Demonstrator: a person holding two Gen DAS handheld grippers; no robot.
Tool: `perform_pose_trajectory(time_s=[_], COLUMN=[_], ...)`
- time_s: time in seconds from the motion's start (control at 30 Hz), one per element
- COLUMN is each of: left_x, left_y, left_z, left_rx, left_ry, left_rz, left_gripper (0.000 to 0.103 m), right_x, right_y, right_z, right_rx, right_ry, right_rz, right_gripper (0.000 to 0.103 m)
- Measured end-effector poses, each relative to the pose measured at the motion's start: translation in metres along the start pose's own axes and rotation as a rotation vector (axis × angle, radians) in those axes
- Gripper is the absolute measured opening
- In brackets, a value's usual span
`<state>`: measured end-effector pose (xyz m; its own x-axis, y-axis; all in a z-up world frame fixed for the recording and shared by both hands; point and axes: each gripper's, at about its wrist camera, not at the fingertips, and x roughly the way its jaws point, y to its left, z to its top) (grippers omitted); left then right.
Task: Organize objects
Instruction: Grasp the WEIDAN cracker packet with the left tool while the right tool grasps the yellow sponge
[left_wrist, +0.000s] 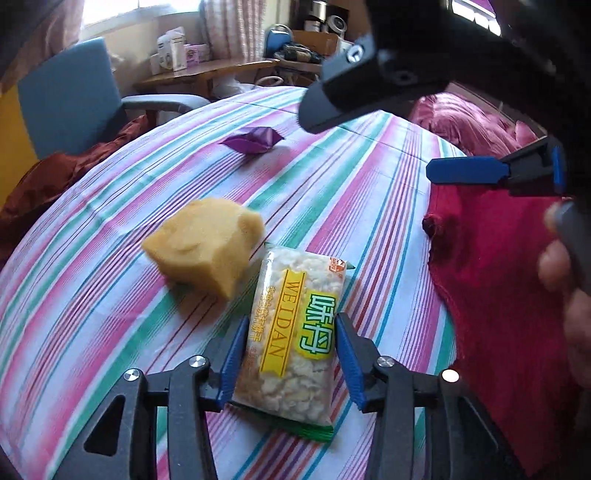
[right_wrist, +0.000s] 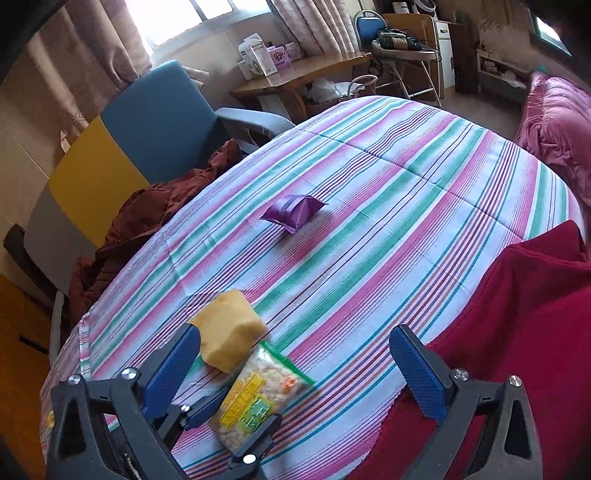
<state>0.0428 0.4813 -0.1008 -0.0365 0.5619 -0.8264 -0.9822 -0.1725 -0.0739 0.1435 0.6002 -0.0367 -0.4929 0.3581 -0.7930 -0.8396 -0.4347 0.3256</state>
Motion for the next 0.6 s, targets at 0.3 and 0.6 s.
perform_pose_trajectory(time_s=[0.3,0.6], left_x=[-0.063,-0.084], left_y=[0.041,0.08], left_z=[-0.092,-0.13], left_rx=[-0.173,-0.334], left_ry=[-0.059,-0.118], left_rz=[0.173,0.254], left_gripper=[0.046,0.047], right_x=[0.021,0.045], right_y=[0.019,0.074], right_z=[-0.009,-0.038], right_rx=[-0.086,-0.361], right_ry=[0.104,0.2], right_rz=[0.016,-0.021], right_gripper=[0.103,0.103])
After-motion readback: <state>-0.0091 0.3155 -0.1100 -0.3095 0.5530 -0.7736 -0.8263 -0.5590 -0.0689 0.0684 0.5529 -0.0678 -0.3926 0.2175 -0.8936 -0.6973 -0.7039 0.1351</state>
